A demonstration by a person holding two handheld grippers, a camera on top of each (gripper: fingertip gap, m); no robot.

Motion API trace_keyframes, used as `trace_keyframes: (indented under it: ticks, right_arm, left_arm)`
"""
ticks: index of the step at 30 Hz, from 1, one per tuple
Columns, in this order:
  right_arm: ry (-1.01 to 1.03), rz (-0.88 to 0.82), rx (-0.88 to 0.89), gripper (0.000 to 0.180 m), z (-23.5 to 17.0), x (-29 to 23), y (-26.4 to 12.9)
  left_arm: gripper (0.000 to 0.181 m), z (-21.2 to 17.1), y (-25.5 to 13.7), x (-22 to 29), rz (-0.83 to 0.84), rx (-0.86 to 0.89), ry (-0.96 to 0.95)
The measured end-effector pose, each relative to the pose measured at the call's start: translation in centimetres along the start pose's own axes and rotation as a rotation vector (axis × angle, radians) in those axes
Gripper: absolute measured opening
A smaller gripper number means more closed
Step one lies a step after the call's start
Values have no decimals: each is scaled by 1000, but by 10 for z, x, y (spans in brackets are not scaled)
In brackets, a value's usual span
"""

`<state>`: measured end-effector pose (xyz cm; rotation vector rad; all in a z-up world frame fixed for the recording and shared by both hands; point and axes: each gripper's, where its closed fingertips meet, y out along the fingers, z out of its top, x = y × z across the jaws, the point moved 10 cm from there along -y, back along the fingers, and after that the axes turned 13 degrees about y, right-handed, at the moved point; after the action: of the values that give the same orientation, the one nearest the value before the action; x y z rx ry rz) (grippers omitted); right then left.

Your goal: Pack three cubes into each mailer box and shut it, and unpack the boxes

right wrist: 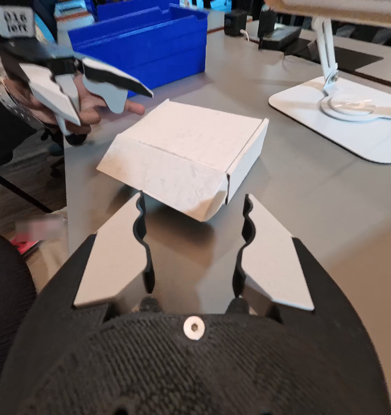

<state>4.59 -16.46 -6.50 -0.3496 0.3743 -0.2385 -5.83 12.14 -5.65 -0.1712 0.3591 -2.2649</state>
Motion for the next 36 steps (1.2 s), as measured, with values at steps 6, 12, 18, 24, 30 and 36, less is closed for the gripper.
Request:
trace_keyframes:
  ticks: [6,12,18,24,30,36]
  right_arm:
    - [73,123,-7,104,8,15,7]
    - [61,183,-43,102,19,31,23]
    - [34,199,-136,104,19,31,36]
    - [19,198,-146,102,17,29,36]
    - [68,177,-52,99,27,38,37]
    - [104,218,43,101,36,45,39]
  left_arm:
    - [131,-11,20,5,20,-210,62]
    - [136,-15,28,12,-11,-291,77]
    - [138,-13,28,14,16,-357,37]
    - [114,-18,12,45,25,-322,-84]
    - [60,-15,24,54,45,-300,-226]
    - [58,-10,19,54,16,-256,-291]
